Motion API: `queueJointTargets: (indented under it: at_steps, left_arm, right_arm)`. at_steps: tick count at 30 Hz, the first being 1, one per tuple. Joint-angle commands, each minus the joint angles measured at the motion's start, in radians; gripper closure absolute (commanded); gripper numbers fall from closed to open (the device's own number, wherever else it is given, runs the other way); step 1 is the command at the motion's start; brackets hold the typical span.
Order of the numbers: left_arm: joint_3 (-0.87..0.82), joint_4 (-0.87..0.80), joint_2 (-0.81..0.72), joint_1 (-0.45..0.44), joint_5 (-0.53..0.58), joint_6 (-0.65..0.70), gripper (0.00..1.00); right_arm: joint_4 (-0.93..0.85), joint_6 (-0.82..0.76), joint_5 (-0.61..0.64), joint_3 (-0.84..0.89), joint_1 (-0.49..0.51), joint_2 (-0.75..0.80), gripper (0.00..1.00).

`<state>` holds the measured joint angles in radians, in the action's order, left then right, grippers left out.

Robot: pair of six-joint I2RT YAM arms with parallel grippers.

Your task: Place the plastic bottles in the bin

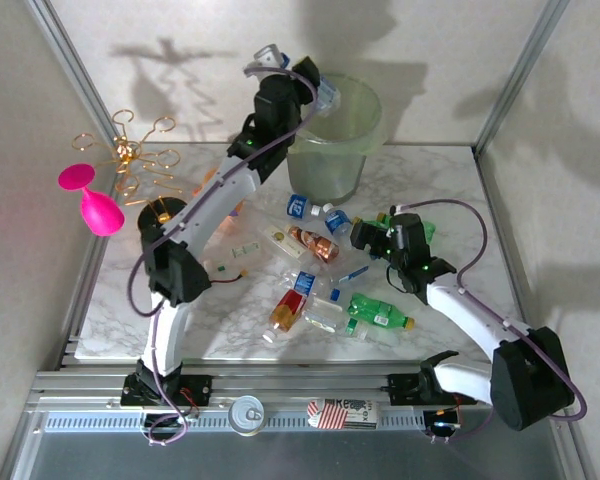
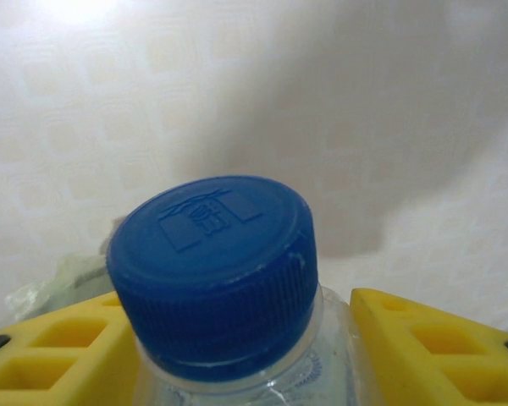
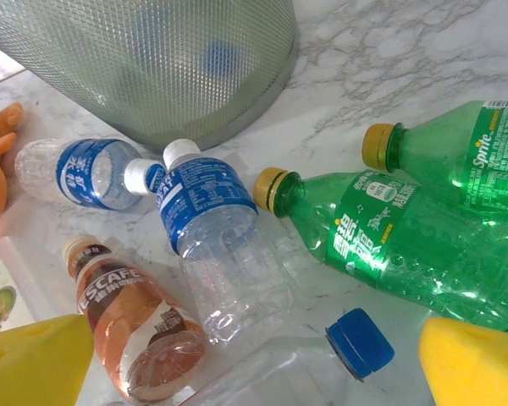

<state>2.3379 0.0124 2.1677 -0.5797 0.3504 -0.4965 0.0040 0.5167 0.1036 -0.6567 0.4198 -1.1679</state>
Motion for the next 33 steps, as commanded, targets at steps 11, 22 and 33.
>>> queueJointTargets:
  at_steps: [11, 22, 33]
  left_arm:
    - [0.138, -0.067, 0.194, -0.025, 0.080, 0.153, 0.53]
    - [0.135, -0.069, 0.125, -0.038, 0.063, 0.194, 0.01]
    - [-0.372, 0.027, -0.297, -0.096, -0.136, 0.207, 0.00]
  right_arm:
    - [-0.036, 0.019, 0.006, 0.019, 0.005, 0.111, 0.01]
    - [-0.053, 0.044, 0.051, 0.028, 0.006, 0.139, 0.01]
    - [-0.122, 0.110, 0.130, 0.018, -0.023, 0.134, 0.01]
